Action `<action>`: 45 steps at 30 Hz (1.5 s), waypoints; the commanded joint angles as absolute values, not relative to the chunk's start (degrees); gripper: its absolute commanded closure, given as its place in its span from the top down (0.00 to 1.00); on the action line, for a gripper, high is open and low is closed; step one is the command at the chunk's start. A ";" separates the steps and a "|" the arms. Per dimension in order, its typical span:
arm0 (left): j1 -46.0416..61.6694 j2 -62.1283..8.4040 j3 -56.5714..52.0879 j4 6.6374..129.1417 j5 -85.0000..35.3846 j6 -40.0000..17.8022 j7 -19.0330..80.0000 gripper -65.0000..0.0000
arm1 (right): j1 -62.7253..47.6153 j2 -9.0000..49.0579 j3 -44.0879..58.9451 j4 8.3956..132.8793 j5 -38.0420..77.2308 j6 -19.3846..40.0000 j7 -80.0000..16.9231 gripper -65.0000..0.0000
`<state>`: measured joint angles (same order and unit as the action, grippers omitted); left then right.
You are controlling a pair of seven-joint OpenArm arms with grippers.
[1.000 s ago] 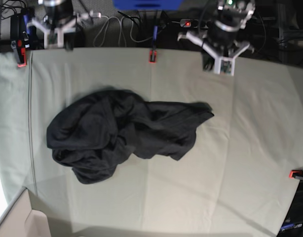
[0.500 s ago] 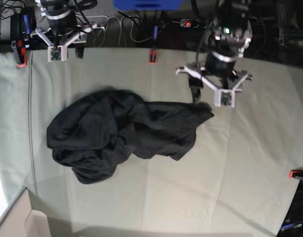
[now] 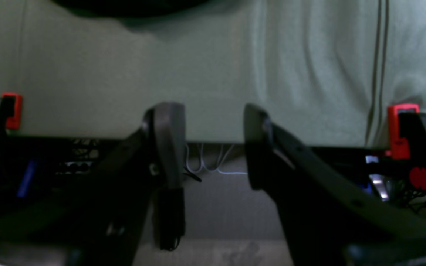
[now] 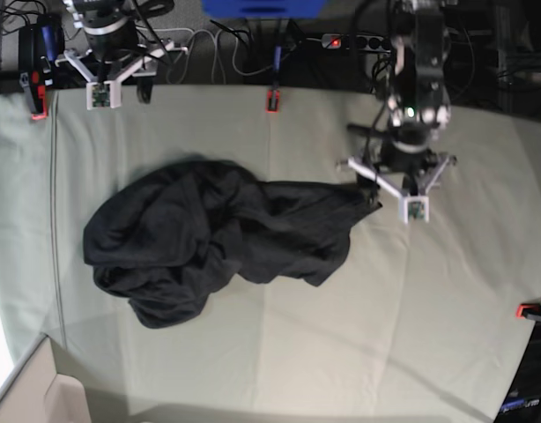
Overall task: Layout the t-shirt on the table in an organized manner, then fold the t-shirt properly
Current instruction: 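Lower both grippers onto the crumpled dark grey t-shirt and grasp it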
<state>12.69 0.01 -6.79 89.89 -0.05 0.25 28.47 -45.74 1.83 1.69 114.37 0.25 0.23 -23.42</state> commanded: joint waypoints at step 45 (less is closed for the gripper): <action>17.98 -2.15 -2.07 94.46 -0.04 0.13 27.82 0.00 | -12.44 1.80 -12.26 94.37 0.04 0.04 -22.64 0.42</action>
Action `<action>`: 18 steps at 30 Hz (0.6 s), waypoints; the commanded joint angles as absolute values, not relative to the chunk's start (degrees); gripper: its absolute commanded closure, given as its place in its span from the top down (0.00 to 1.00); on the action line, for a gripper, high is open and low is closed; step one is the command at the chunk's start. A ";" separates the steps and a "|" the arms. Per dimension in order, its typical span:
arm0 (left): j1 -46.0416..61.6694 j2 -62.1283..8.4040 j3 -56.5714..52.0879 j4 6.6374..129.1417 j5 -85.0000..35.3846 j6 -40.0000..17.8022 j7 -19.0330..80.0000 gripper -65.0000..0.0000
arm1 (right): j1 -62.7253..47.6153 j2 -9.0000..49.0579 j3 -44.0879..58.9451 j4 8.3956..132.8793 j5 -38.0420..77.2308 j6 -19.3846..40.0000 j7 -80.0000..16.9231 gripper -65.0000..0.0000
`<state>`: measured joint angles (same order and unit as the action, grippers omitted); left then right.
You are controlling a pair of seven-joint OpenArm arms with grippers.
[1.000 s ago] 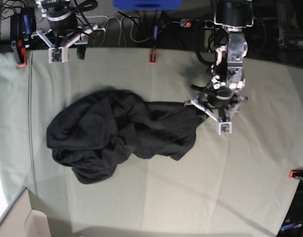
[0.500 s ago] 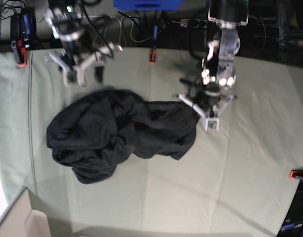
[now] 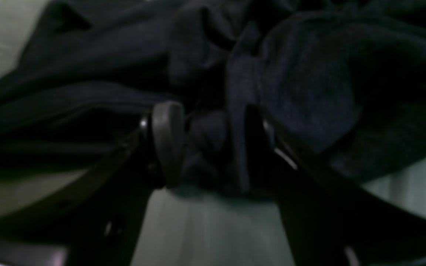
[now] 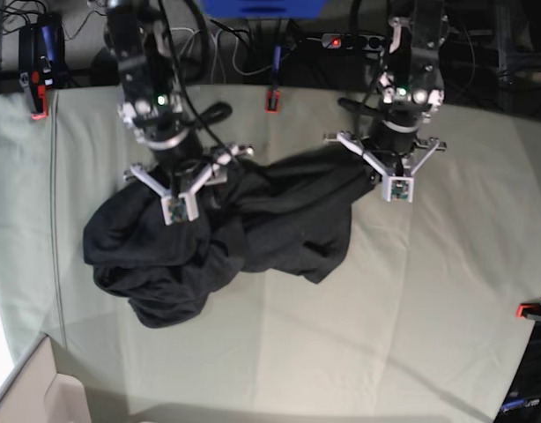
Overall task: Layout the t-shirt on the table in an organized manner, then fold the t-shirt properly
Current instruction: 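Lower both grippers onto the crumpled dark grey t-shirt and grasp it, then lift the t-shirt with both grippers and shake it out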
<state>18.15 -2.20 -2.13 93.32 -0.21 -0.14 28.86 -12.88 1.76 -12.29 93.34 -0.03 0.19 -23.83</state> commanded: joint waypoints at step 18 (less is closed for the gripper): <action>19.74 -2.15 -2.07 96.57 -0.04 0.13 28.09 0.00 | -4.79 4.44 -12.26 82.07 -0.04 -7.78 -22.64 0.38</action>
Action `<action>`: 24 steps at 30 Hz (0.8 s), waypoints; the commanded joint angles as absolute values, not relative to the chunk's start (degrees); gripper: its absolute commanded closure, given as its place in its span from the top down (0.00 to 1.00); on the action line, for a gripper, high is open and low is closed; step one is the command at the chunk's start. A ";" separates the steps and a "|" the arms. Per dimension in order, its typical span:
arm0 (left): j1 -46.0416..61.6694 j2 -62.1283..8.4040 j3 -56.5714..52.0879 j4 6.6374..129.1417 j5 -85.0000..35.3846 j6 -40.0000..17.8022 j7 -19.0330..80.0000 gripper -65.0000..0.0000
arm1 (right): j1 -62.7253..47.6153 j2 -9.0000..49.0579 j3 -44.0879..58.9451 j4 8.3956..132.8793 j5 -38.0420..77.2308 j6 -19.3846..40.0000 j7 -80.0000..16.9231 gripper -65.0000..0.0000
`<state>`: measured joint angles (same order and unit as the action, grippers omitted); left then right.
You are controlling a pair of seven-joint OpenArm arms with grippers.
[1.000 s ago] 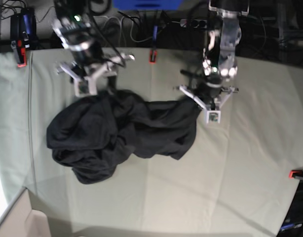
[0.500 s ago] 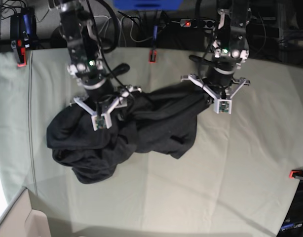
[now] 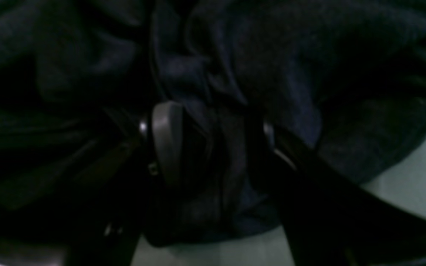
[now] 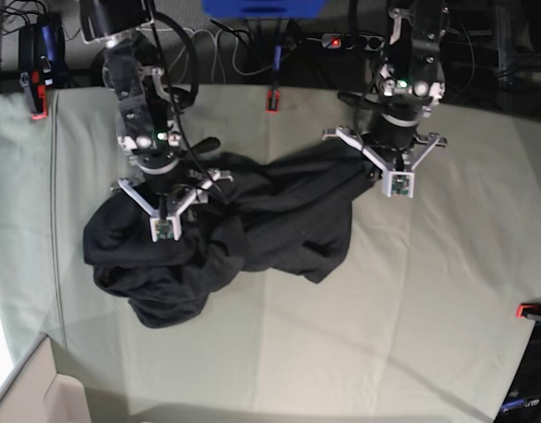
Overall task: Layout the t-shirt on the table in an organized manner, then fold the t-shirt properly
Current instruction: 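Lift the t-shirt with both grippers and shake it out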
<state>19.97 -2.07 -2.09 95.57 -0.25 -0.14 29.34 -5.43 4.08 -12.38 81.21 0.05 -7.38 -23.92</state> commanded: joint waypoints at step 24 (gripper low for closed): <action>28.18 -4.26 -11.74 112.22 -0.04 -0.13 28.09 0.00 | -32.92 4.53 -6.73 116.53 0.13 -8.84 -13.05 0.00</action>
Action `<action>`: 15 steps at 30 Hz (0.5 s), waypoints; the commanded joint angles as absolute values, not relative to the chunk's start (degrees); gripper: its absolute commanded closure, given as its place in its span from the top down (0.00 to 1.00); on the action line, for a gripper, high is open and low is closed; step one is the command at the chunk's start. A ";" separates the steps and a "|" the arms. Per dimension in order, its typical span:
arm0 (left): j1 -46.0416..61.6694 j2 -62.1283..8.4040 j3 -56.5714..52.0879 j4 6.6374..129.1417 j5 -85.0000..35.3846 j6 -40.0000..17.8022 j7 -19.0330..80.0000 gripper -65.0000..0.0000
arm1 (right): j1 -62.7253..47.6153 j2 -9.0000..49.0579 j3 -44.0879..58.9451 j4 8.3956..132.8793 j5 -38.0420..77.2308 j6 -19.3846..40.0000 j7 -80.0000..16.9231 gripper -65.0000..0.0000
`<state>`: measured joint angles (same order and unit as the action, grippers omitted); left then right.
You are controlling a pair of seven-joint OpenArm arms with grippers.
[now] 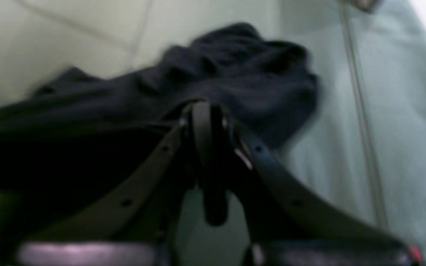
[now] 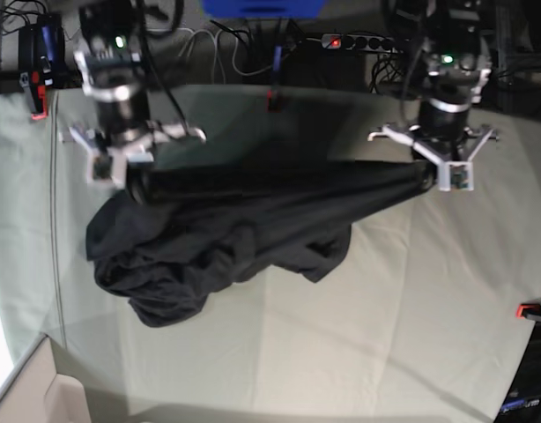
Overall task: Layout the t-shirt on the table in an organized manner, then fold the t-shirt properly
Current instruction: 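Lift the t-shirt with both grippers and shake it out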
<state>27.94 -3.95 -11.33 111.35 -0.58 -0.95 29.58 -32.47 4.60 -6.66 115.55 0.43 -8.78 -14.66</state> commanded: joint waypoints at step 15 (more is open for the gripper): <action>31.43 -4.18 -13.14 105.27 -0.04 -0.22 28.09 0.00 | -50.07 4.79 -6.81 115.65 0.31 -8.84 -6.11 0.00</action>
